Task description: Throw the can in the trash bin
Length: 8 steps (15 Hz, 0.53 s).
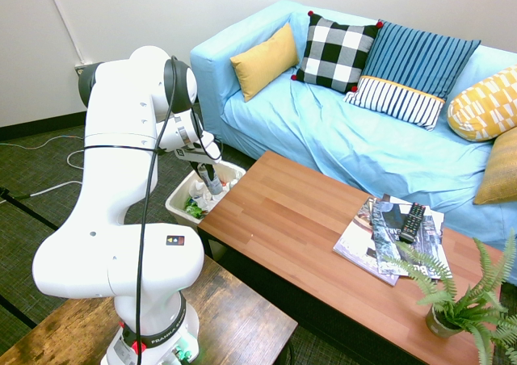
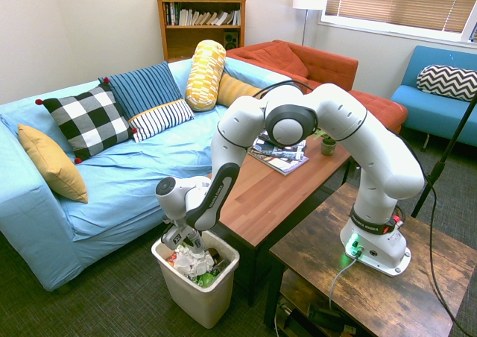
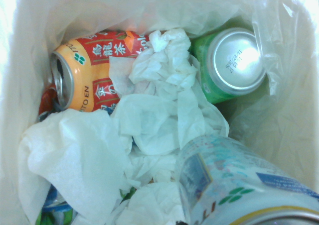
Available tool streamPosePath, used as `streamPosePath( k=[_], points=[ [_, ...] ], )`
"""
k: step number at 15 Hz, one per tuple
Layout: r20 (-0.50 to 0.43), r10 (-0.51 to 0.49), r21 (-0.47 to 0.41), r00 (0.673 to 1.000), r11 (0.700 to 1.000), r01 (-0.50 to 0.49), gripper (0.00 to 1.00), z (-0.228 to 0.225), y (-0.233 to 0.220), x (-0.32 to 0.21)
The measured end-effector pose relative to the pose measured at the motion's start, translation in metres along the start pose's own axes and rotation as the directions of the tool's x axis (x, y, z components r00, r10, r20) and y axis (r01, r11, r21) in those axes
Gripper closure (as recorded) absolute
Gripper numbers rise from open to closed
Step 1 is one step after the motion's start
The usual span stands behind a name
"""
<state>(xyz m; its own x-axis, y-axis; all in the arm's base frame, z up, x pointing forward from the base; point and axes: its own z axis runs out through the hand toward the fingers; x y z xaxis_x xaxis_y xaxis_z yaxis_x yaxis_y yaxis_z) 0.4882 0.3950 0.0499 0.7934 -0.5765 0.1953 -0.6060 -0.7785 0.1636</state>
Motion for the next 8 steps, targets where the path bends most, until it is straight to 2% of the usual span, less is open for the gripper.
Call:
streamPosePath(
  k=[5, 8],
  points=[
    [-0.013, 0.006, 0.009, 1.0, 1.0, -0.005, 0.0, -0.002, -0.006, 0.005],
    [-0.054, 0.021, 0.044, 0.998, 0.999, -0.018, 0.0, -0.035, -0.011, 0.002]
  ],
)
